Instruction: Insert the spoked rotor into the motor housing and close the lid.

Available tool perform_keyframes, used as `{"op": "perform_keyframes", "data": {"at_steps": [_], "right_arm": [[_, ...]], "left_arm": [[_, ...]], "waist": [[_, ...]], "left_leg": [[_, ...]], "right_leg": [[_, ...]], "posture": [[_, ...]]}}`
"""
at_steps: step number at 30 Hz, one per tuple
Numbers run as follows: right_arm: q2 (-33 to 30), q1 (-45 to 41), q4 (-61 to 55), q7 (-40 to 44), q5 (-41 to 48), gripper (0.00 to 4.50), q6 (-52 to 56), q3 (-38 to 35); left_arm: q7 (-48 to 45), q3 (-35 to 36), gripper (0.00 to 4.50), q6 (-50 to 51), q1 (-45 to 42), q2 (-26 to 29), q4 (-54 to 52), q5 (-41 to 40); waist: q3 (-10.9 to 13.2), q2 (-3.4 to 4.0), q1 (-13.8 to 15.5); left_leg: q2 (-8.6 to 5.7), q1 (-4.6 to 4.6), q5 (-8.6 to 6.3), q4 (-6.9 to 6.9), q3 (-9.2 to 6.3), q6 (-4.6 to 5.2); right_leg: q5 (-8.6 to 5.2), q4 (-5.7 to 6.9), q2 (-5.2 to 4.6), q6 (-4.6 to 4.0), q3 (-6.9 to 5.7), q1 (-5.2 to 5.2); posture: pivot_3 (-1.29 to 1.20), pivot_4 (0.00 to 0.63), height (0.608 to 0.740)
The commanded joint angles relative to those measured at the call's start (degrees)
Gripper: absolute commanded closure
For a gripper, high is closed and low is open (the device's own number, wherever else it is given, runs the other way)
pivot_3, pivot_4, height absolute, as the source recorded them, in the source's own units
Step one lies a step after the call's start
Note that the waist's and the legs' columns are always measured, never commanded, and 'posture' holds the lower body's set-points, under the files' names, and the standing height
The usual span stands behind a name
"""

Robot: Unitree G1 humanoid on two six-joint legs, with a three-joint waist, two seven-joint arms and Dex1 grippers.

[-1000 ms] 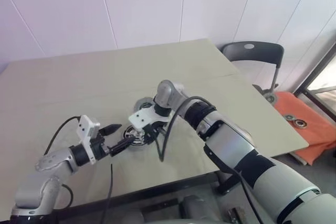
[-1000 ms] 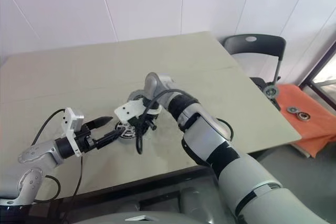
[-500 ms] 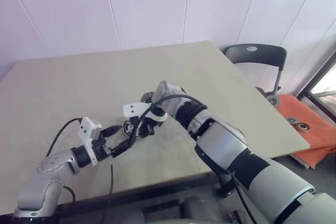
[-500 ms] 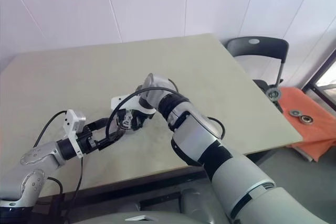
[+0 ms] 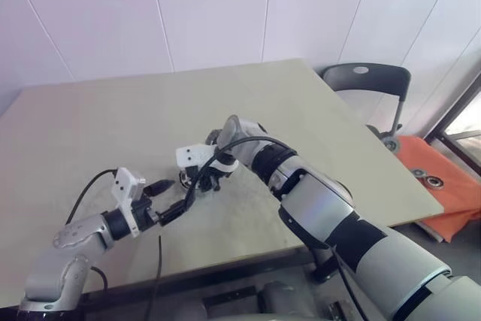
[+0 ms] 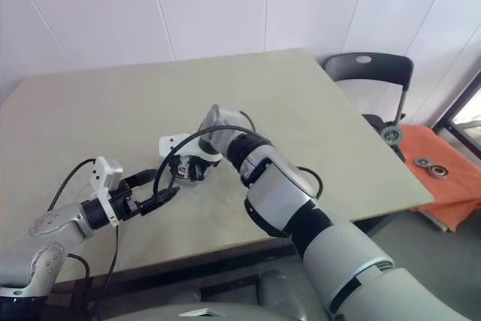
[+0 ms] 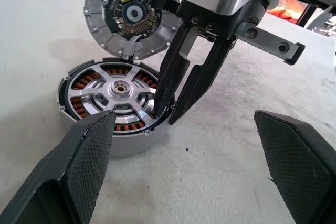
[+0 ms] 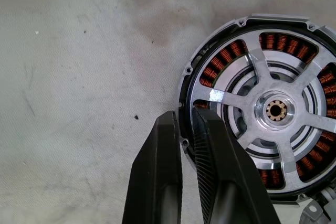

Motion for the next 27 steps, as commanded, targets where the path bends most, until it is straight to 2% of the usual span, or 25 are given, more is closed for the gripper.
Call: {"op": "perform_keyframes", "data": {"at_steps": [1,3,7,11,14,19,21,27], "right_arm": [[-0.5,-0.9,0.4,-3.2,-2.6,3.4,-0.5,1.0],[-0.2,-1.2,0.7,-1.4,-2.1,2.81,1.2,0.6],[-0.4,-1.9,-0.3,0.1,-1.9,2.81,0.7,0.3],[-2.6,-1.7,-4.0,4.9,-1.8,2.81,-5.3,1.0],[-6.3,-0.2,-9.0,10.5,-1.6,2.81,-13.5,2.1],[-9.1,1.3,-14.0,15.5,0.1,2.81,-18.4,1.6],[-9.5,1.6,-14.6,15.2,0.0,2.81,-20.5,1.6],[-10.5,1.7,-11.2,3.1,-4.1,2.81,-33.0,3.5]], "left_arm": [[-0.5,0.9,0.0,-0.8,-1.0,0.7,-1.3,-0.3],[-0.6,0.9,0.0,-0.9,-0.9,0.7,-1.3,-0.4],[-0.8,1.0,0.0,-1.0,-0.8,0.8,-1.2,-0.4],[-1.4,1.0,0.0,-1.4,-0.7,1.4,-1.2,0.2],[-2.9,2.6,0.0,-5.0,-1.3,5.8,1.2,4.9],[-5.4,6.1,0.0,-6.1,-2.8,10.7,1.5,4.3],[-6.2,6.4,0.0,-6.4,-3.1,11.9,1.6,4.7],[-8.2,6.1,0.0,-9.8,-2.6,14.9,4.7,8.8]], "waist": [[0.0,-0.01,0.0],[0.0,0.0,-0.1],[0.0,0.0,0.1],[0.0,-0.02,0.1],[0.0,-0.11,0.0],[0.0,-0.1,-0.1],[0.0,-0.1,-0.4],[0.1,0.0,-0.2]], "left_leg": [[0.0,-0.01,0.0,-0.02,0.0,0.0],[0.0,0.0,0.0,-0.05,-0.01,0.0],[-0.01,0.0,0.0,-0.03,-0.03,0.0],[-0.01,-0.14,0.0,-0.09,-0.02,0.0],[-0.01,-0.27,-0.01,-0.25,-0.02,-0.01],[0.0,-0.77,-0.01,-0.37,-0.02,-0.01],[0.0,-0.81,-0.01,-0.37,-0.01,-0.01],[0.0,-0.79,-0.01,-0.42,0.0,0.0]], "right_leg": [[0.0,0.0,0.0,0.0,0.0,-0.02],[0.0,0.0,0.01,0.0,0.0,-0.03],[0.0,0.02,0.01,0.0,0.0,-0.03],[-0.01,-0.06,0.01,0.02,0.01,-0.13],[-0.03,-0.08,0.0,0.14,0.0,-0.3],[0.17,-0.05,0.0,0.16,-0.02,-0.86],[0.18,-0.06,-0.01,0.16,-0.01,-0.89],[0.17,-0.07,-0.01,0.14,-0.01,-0.9]], "posture": [[0.0,0.0,0.74],[0.0,0.0,0.74],[0.0,0.0,0.74],[0.0,0.0,0.74],[0.0,0.0,0.74],[0.0,0.0,0.74],[0.0,0.0,0.74],[0.0,0.0,0.74]]}}
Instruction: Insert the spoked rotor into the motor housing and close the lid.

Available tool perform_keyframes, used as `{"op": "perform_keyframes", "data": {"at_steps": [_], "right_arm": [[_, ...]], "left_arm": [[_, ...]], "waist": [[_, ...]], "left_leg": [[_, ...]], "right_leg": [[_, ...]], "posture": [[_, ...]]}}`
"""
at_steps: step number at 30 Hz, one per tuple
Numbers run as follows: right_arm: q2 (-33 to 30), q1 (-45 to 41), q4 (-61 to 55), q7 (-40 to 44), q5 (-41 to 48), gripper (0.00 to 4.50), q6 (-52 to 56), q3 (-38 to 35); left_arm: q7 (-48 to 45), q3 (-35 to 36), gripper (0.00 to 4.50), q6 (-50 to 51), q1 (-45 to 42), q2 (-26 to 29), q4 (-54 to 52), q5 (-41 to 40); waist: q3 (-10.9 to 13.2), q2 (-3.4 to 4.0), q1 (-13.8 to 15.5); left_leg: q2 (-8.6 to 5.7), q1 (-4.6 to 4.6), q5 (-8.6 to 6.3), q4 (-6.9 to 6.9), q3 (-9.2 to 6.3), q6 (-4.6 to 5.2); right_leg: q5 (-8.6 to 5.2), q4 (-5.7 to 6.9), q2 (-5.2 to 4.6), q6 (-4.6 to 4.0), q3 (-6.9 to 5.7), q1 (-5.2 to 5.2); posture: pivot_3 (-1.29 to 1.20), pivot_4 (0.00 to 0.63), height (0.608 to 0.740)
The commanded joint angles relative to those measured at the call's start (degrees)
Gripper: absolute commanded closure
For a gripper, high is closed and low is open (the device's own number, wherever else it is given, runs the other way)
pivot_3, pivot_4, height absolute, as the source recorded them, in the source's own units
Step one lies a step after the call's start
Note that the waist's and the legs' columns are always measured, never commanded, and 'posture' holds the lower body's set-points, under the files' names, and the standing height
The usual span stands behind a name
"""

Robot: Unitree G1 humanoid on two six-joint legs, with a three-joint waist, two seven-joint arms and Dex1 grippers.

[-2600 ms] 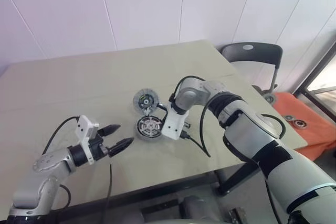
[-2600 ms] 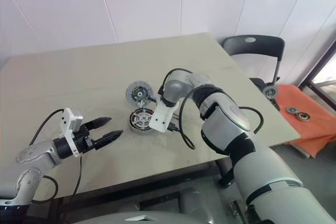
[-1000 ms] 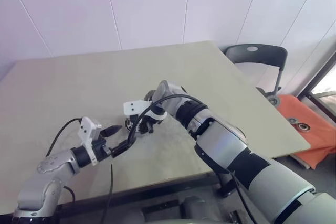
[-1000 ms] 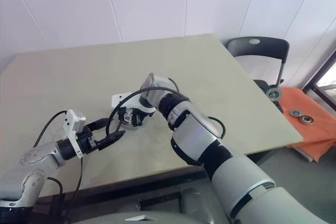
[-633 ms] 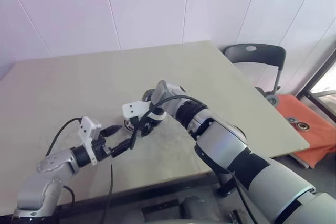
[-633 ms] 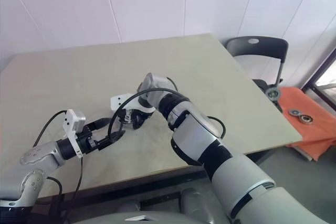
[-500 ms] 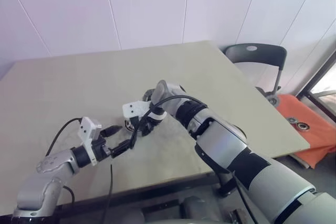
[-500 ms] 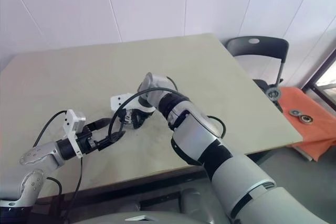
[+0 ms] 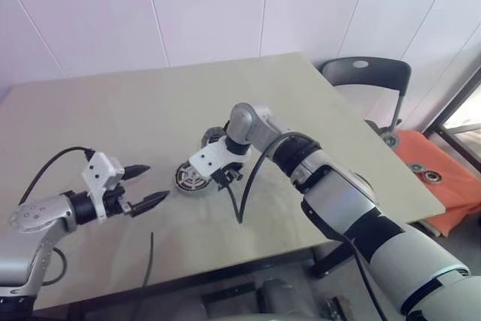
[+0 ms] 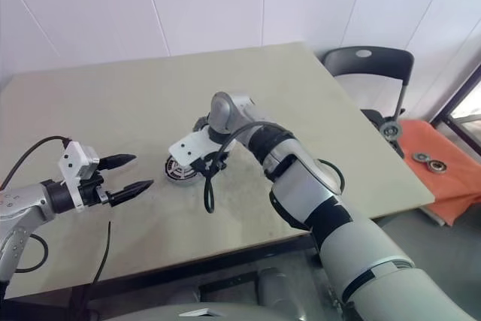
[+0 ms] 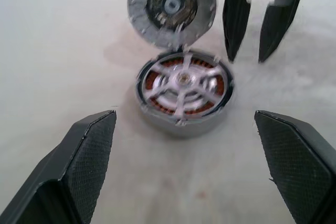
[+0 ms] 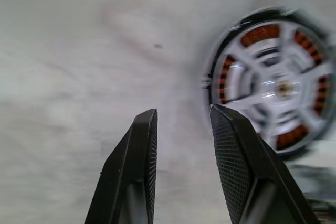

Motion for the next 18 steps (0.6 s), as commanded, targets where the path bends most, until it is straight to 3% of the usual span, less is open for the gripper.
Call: {"op": "perform_keyframes", "data": {"at_steps": [1,18], "right_arm": [[-1.1,-1.1,1.4,-6.6,-2.6,2.81,-7.1,1.3],[0.0,-2.3,8.9,-15.4,-8.4,2.81,-11.6,3.4]], "left_arm": [[-1.0,1.6,0.0,-2.2,-0.2,0.8,0.2,0.9],[-1.2,0.5,0.0,-2.7,0.8,-1.3,-1.1,0.6]], "waist": [[0.0,0.0,0.1],[0.0,-0.02,0.1]], "left_leg": [[-0.01,0.01,0.0,0.02,0.01,0.0],[0.0,0.17,0.0,0.06,0.01,0.01]], "right_leg": [[-0.01,-0.01,0.0,-0.02,0.0,0.02],[0.0,0.06,-0.01,-0.02,0.01,0.16]], "posture": [[0.0,0.0,0.74],[0.0,0.0,0.74]]}}
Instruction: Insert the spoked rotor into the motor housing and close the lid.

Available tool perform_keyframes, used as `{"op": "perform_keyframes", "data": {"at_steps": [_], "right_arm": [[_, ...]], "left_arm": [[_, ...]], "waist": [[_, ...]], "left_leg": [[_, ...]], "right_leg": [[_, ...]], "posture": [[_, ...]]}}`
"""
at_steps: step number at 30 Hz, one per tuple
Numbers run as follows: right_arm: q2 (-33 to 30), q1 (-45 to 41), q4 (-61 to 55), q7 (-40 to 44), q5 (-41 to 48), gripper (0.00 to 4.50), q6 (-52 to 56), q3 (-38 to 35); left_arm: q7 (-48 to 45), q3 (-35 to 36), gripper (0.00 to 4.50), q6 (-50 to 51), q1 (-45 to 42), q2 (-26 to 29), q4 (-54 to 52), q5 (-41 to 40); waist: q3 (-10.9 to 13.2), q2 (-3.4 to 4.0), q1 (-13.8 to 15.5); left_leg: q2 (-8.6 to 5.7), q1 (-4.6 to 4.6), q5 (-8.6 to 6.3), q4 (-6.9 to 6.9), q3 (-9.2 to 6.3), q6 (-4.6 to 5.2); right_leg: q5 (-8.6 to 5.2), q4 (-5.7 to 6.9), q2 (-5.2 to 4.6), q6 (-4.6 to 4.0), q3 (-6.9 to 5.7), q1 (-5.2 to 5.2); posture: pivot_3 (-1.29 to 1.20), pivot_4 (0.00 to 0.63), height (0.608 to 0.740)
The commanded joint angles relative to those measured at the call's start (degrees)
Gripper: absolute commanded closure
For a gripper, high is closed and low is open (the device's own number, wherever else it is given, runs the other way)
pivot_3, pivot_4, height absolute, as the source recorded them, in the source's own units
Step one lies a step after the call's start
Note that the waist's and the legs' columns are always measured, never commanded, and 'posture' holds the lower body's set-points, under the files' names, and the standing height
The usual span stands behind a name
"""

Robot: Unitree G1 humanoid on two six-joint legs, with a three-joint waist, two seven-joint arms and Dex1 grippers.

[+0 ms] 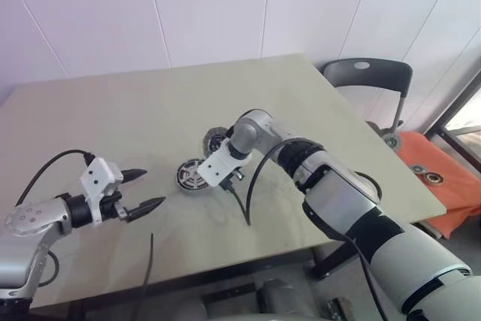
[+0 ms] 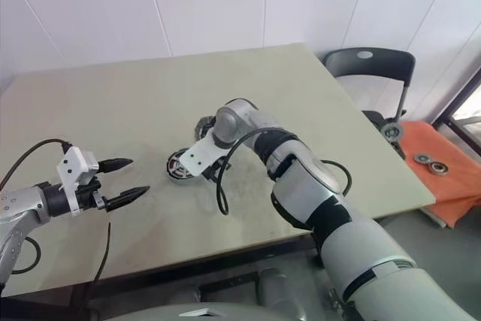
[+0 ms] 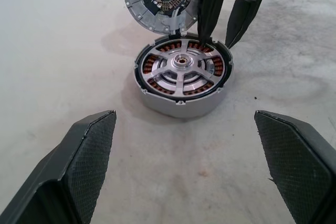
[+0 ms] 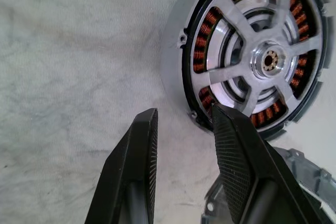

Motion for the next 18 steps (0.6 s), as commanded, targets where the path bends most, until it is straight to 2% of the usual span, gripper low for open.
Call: {"op": "perform_keyframes", "data": {"at_steps": [1,14,18], "right_arm": [[0.4,-1.8,0.4,0.0,0.0,2.81,-0.3,-0.4],[2.5,-1.8,-0.6,2.5,1.0,2.81,-1.2,-1.1],[2.7,-1.5,-0.3,2.9,0.8,3.64,-0.9,-1.0]], "left_arm": [[0.2,0.6,0.0,-0.2,-0.4,-0.4,-1.6,-0.7],[1.3,-0.4,0.0,0.4,-0.8,-2.3,-1.8,-0.3],[1.9,-0.4,0.0,0.4,-0.6,-2.7,-2.1,-0.5]], "waist": [[0.0,-0.01,0.0],[0.0,-0.01,-0.1],[0.0,-0.02,-0.1]], "left_leg": [[0.0,0.0,0.0,0.01,0.0,0.0],[0.0,0.03,0.0,0.02,-0.01,0.0],[0.0,0.03,0.0,0.02,-0.01,0.0]], "right_leg": [[0.0,0.0,0.0,0.0,0.0,0.0],[0.02,0.06,0.0,0.02,0.0,0.01],[0.02,0.06,0.0,0.02,0.0,0.01]], "posture": [[0.0,0.0,0.74],[0.0,0.0,0.74],[0.0,0.0,0.74]]}}
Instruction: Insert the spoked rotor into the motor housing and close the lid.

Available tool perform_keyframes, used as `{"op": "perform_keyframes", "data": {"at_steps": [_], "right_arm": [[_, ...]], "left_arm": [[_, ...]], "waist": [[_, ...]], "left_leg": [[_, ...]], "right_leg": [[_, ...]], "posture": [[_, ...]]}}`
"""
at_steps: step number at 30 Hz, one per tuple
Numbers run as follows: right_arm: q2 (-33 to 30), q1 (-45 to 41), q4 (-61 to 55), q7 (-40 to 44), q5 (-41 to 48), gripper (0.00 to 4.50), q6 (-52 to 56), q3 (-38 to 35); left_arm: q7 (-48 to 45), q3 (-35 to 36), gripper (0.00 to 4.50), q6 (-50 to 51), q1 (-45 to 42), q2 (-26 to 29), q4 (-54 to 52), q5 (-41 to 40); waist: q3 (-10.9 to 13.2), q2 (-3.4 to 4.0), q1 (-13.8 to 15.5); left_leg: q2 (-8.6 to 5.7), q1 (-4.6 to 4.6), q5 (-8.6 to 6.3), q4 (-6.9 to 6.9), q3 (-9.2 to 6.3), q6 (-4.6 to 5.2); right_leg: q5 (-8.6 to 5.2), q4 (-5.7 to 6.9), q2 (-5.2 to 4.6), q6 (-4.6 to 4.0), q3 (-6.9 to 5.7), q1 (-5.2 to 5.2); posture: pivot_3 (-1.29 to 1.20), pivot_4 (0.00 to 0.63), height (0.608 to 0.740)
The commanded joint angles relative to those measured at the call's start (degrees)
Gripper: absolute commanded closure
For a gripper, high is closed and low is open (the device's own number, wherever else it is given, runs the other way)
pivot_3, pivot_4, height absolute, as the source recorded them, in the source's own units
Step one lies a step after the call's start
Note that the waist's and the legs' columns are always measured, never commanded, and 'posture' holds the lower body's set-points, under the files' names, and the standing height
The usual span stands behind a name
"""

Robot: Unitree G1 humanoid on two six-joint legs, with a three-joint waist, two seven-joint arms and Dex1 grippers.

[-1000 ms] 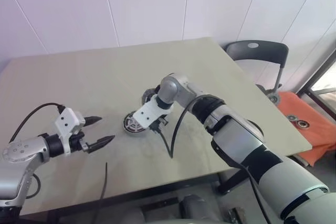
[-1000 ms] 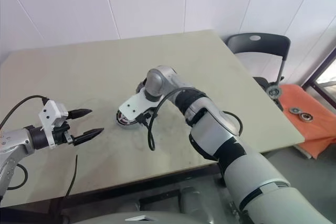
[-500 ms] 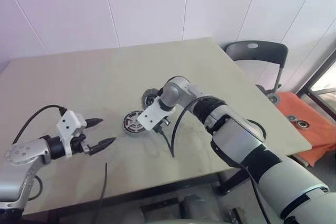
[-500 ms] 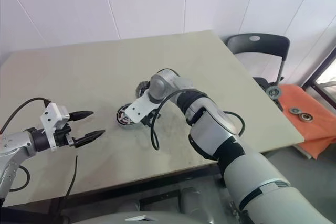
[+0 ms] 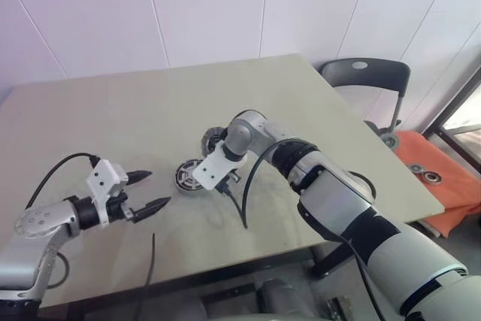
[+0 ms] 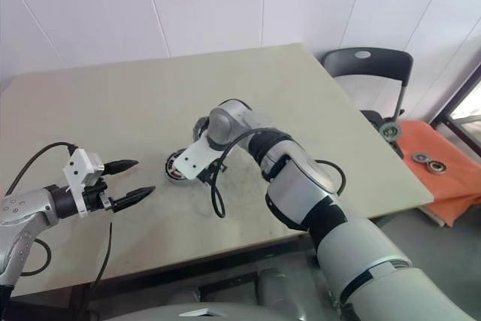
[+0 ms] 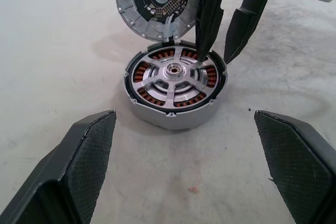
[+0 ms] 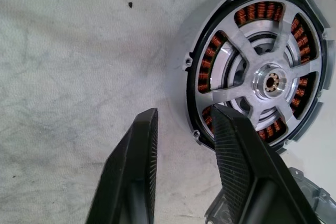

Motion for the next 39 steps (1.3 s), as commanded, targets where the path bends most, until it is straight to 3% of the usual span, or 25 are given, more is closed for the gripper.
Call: {"op": "perform_keyframes", "data": {"at_steps": [1,3,16,25,33,39], "right_arm": [[0.8,-0.9,-0.4,0.9,0.7,4.01,-0.1,-0.5],[1.0,-0.8,0.0,1.4,0.9,4.41,1.3,-0.8],[1.1,-0.1,-2.5,8.5,1.0,4.41,11.5,-1.0],[-3.3,1.5,-12.1,23.8,5.8,4.41,21.9,0.9],[-5.6,2.1,-18.5,24.1,14.0,4.41,32.0,7.7],[0.6,1.2,-13.3,18.7,12.3,4.41,39.8,4.0]], "left_arm": [[0.5,0.6,0.0,-0.2,-0.3,-0.2,-1.7,-0.4],[0.7,0.6,0.0,-0.1,-0.2,-0.4,-1.8,-0.5],[1.0,-0.1,0.0,-0.6,-1.5,-1.4,-0.5,-0.2],[0.9,-1.6,0.0,-1.6,-4.2,-2.3,2.4,0.6],[0.2,-2.7,0.0,-2.7,-6.6,-2.8,4.9,1.3],[0.3,-2.8,0.0,-2.8,-6.1,-3.0,4.4,1.3]], "waist": [[0.0,-0.02,0.0],[0.0,-0.01,0.0],[0.0,-0.01,0.3],[0.0,-0.05,0.5],[-0.1,-0.17,0.3],[-0.1,-0.2,-0.1]], "left_leg": [[0.0,0.0,0.0,0.0,0.0,0.0],[0.0,0.06,0.0,-0.01,0.0,0.0],[0.0,0.51,0.0,0.03,0.0,0.0],[-0.04,0.45,0.0,0.02,0.0,0.0],[-0.04,0.47,0.0,0.02,0.0,0.0],[-0.03,0.5,0.0,0.0,0.0,0.0]], "right_leg": [[0.0,0.0,0.0,0.0,0.0,0.0],[0.0,0.01,0.0,0.0,0.0,0.05],[-0.11,0.05,0.01,-0.15,0.0,0.51],[-0.03,-0.07,-0.03,0.03,0.0,0.53],[-0.04,-0.02,-0.02,0.02,0.0,0.52],[-0.04,0.01,-0.01,0.03,0.0,0.5]], "posture": [[0.0,0.0,0.74],[0.0,0.0,0.74],[0.0,0.0,0.74],[0.0,0.0,0.74],[0.0,0.0,0.74],[0.0,0.0,0.74]]}}
